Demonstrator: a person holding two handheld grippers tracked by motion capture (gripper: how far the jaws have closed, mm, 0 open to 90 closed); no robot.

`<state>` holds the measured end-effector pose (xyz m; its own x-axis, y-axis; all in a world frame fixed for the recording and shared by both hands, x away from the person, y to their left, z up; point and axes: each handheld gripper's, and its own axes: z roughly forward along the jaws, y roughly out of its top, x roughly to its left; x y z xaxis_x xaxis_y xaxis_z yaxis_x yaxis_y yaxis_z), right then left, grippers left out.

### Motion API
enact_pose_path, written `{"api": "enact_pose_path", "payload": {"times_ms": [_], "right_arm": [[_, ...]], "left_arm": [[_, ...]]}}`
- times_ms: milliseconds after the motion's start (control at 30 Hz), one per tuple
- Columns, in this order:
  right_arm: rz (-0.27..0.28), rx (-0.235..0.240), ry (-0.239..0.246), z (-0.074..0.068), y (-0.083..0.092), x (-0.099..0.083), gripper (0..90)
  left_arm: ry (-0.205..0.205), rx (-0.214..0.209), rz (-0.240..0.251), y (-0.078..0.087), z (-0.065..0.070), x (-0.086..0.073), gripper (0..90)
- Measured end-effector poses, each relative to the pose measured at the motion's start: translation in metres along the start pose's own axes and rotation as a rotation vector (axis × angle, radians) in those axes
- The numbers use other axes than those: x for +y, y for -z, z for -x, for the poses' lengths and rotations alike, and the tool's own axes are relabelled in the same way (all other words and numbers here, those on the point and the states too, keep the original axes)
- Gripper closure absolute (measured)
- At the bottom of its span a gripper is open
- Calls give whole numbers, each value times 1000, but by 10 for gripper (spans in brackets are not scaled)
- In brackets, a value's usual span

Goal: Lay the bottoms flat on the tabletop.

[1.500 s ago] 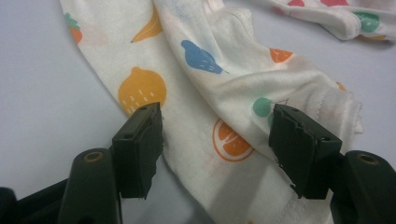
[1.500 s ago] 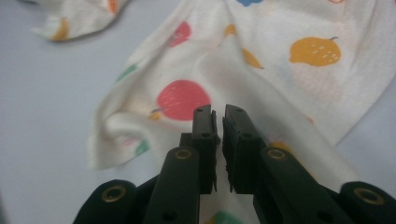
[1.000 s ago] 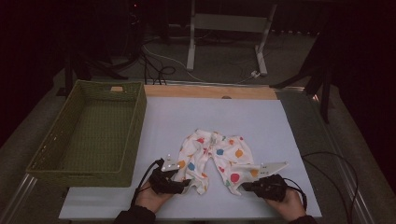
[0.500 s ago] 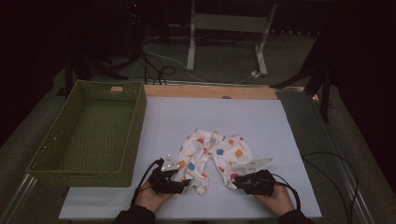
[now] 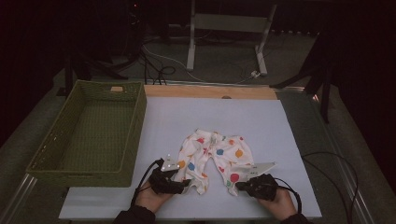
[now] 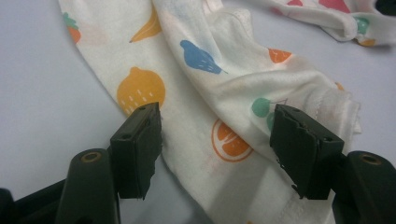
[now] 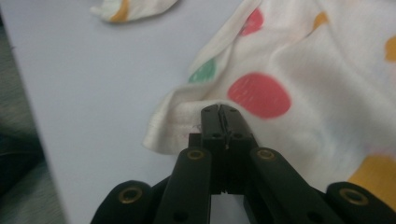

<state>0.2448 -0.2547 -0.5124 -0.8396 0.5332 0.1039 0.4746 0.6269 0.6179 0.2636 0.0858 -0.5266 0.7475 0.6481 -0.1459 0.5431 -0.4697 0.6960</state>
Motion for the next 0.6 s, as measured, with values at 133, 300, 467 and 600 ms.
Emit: {"api": "enact_pose_path", "payload": {"times_ms": [133,300,467,600], "right_arm": [[-6,39,-38,-9,8,-8,898],[11,86,-29,-17,9,-7,896],[28,82,-32,-17,9,-1,857],[36,79,-21,-14,1,8,789]], "left_arm": [[-1,0,0,0,1,0,347],[-1,0,-1,0,1,0,346],[-4,-2,-2,0,1,1,346],[-8,-4,-7,1,1,0,350]]}}
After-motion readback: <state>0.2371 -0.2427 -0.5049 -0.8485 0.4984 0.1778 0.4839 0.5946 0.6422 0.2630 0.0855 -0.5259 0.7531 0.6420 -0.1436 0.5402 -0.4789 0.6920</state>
